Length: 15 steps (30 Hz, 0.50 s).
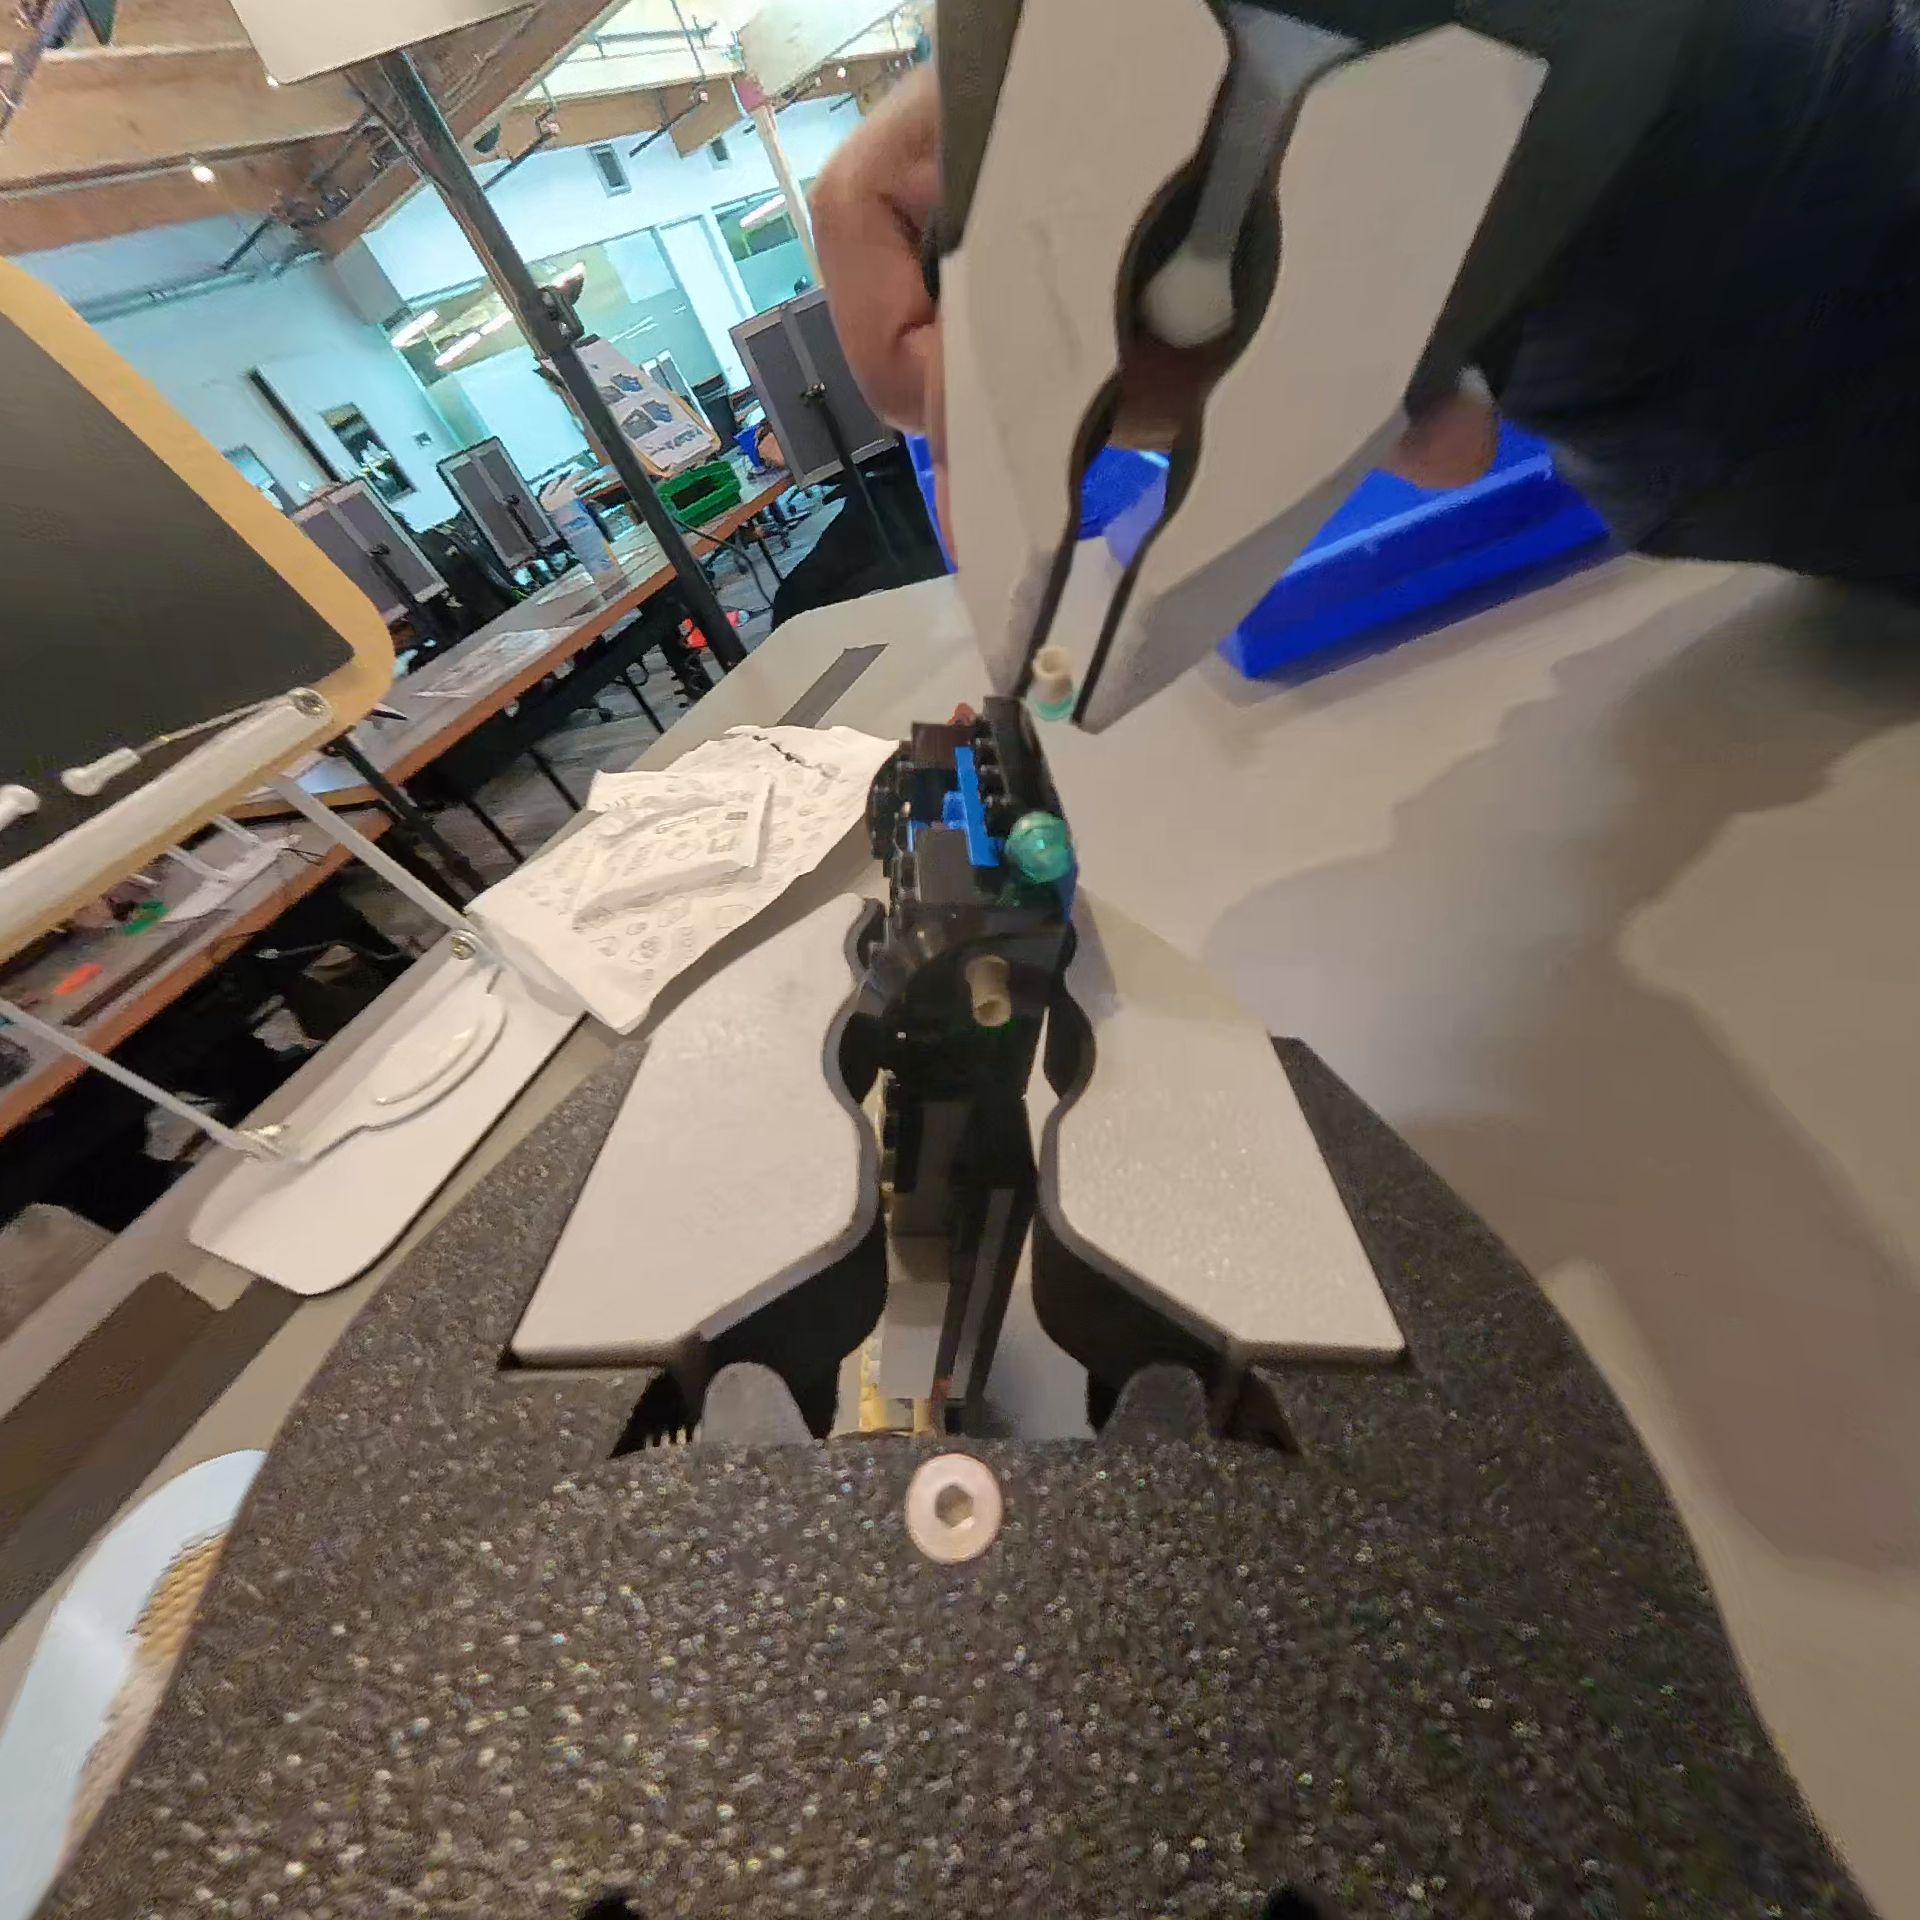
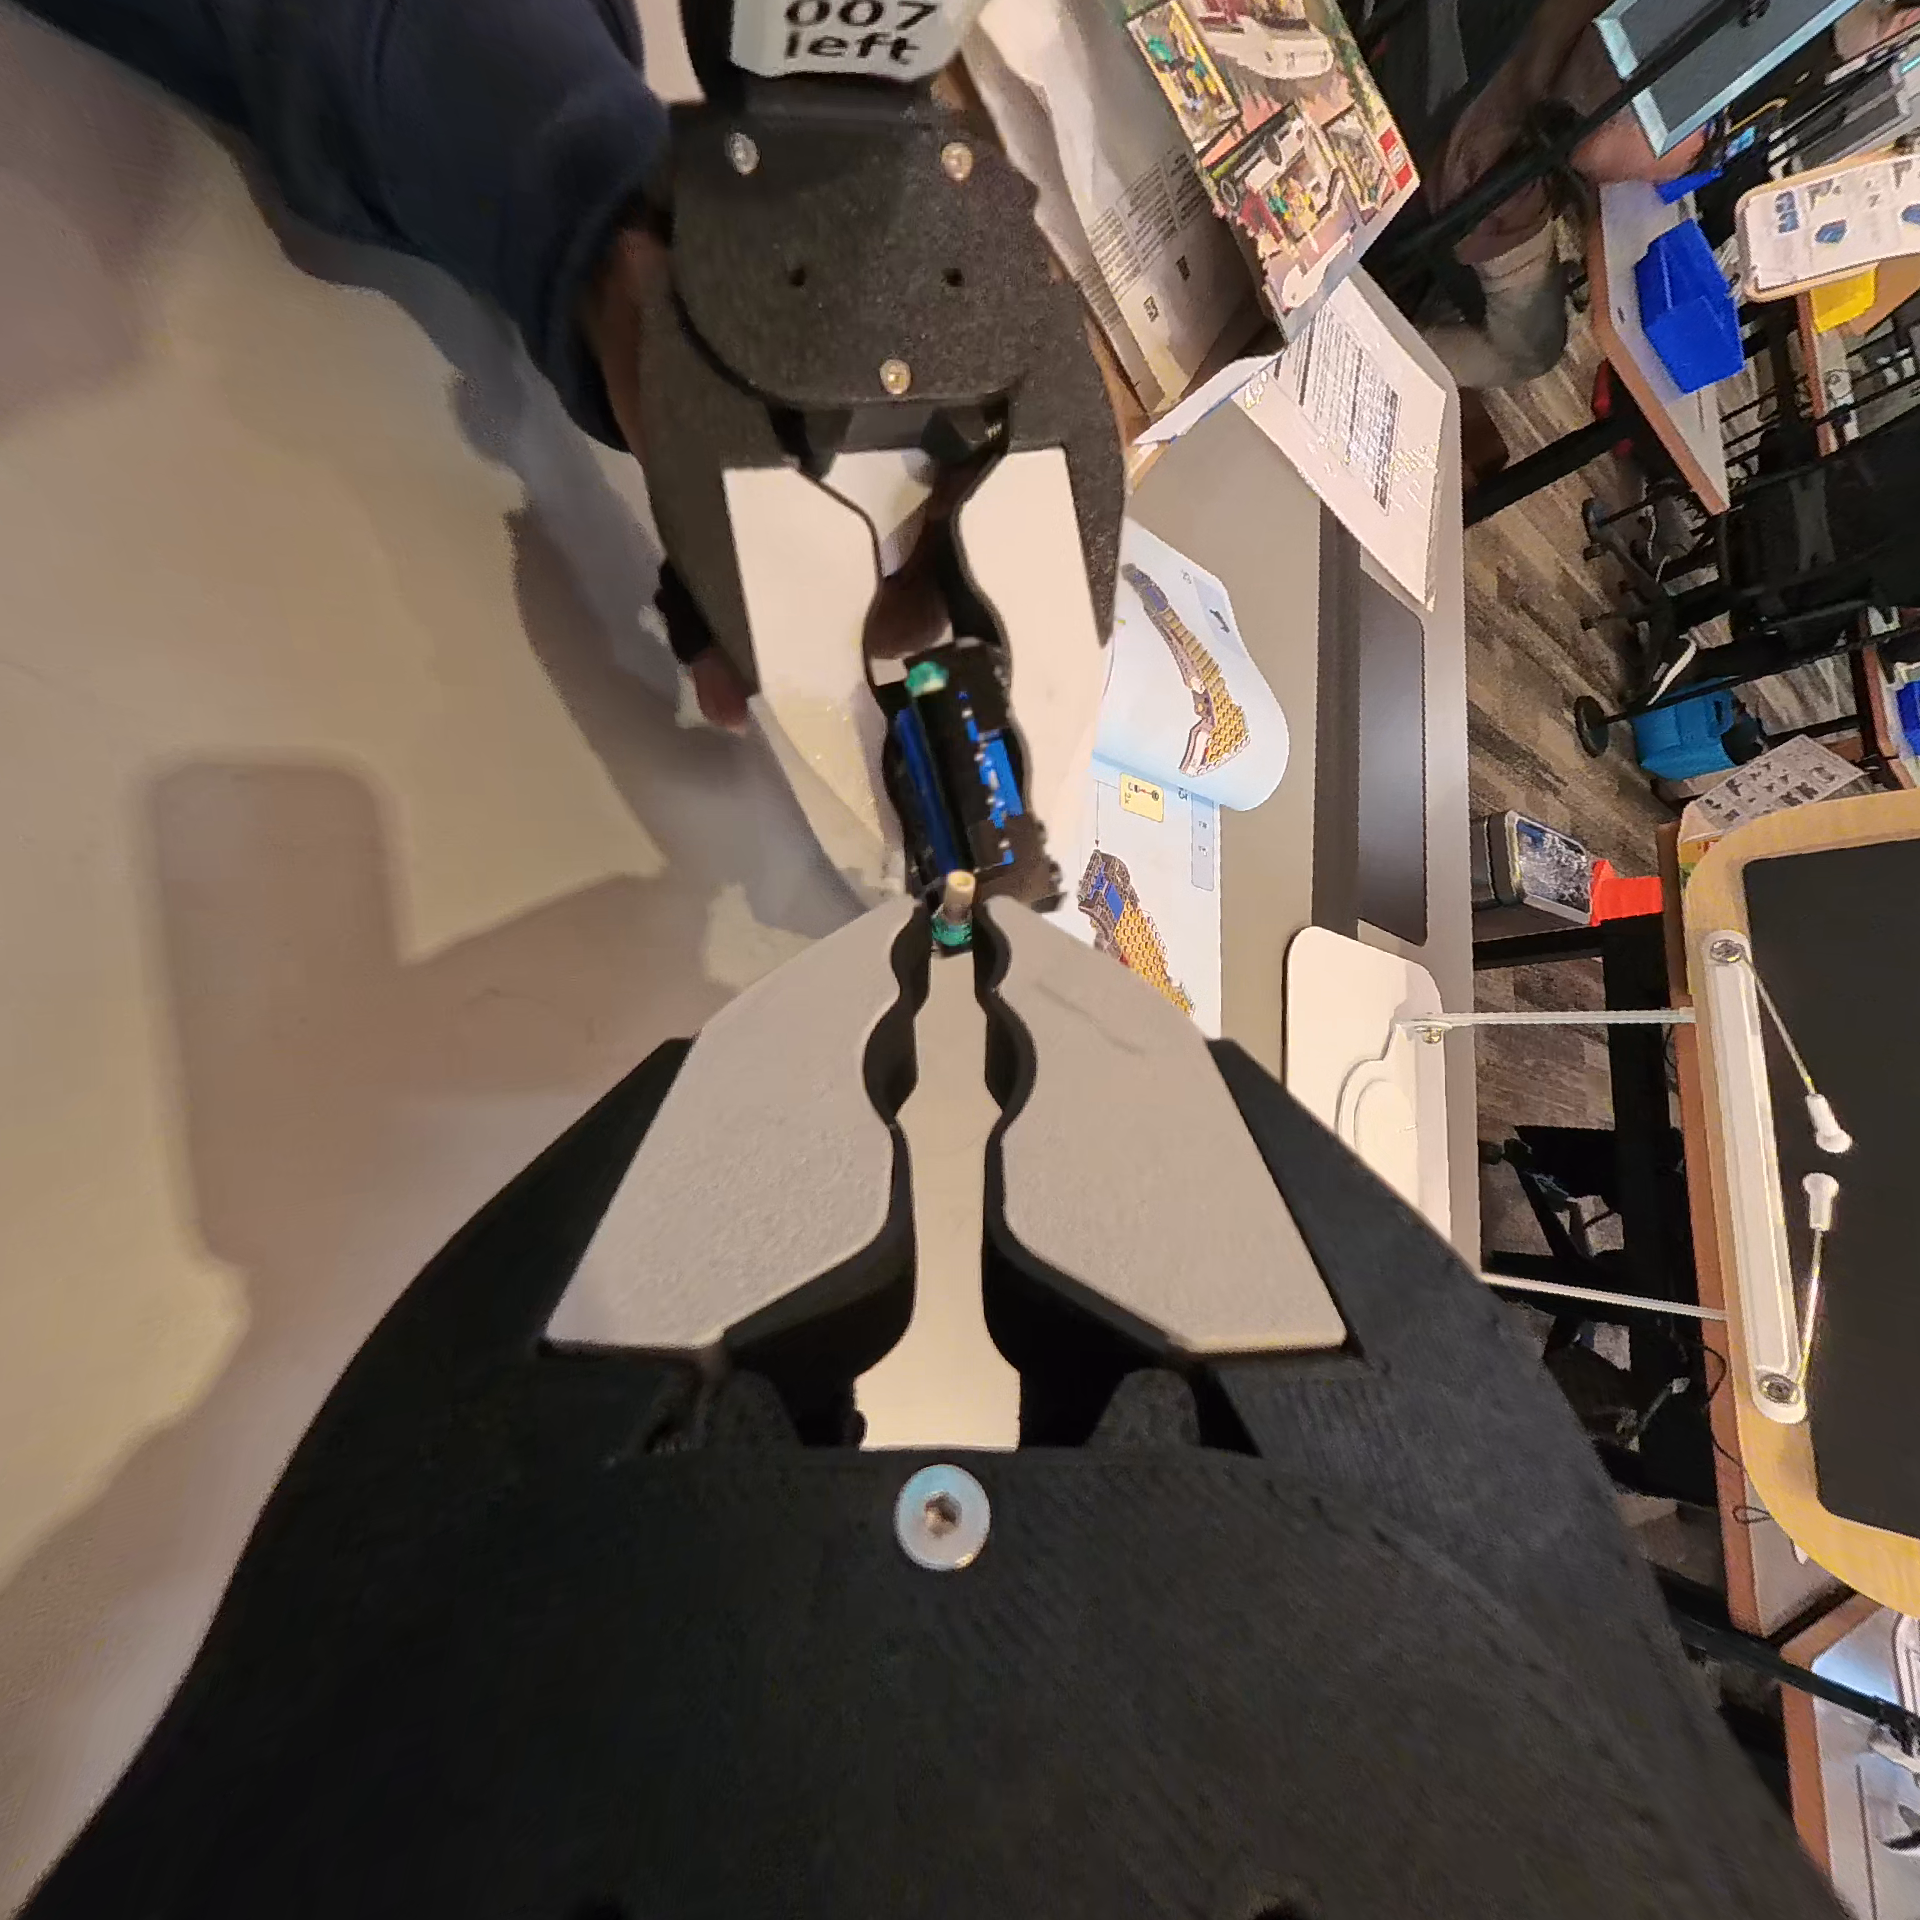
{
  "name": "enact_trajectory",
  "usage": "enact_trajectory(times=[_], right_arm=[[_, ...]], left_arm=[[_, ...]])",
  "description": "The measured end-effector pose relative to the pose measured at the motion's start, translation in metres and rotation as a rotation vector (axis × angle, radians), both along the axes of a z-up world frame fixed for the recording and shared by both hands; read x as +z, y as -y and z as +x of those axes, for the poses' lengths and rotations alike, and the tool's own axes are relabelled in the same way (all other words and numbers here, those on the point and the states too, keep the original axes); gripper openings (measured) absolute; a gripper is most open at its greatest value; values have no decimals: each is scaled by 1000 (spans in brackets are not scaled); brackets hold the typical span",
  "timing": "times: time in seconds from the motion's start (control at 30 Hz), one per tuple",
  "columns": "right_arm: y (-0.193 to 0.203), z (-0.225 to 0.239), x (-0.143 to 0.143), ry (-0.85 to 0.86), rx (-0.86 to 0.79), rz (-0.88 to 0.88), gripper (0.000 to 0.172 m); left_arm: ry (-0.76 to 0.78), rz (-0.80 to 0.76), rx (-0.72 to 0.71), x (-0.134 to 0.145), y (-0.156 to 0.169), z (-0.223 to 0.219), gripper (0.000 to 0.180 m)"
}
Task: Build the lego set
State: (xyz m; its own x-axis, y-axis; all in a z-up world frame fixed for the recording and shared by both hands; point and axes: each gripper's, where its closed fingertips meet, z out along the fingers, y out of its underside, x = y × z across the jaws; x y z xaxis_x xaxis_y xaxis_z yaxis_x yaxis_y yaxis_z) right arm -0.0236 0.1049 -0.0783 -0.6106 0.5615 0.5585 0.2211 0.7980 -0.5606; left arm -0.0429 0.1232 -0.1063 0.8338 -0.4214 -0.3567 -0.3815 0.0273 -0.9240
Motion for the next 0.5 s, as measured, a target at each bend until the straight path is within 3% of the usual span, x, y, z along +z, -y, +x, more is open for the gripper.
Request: enact_trajectory(times=[0.03,0.5], right_arm=[[0,0,1,-5,3,-1,7],[-2,0,0,-23,11,31,7]], left_arm=[[-23,4,10,-1,0,0,28],[-66,42,24,4,1,4,28]])
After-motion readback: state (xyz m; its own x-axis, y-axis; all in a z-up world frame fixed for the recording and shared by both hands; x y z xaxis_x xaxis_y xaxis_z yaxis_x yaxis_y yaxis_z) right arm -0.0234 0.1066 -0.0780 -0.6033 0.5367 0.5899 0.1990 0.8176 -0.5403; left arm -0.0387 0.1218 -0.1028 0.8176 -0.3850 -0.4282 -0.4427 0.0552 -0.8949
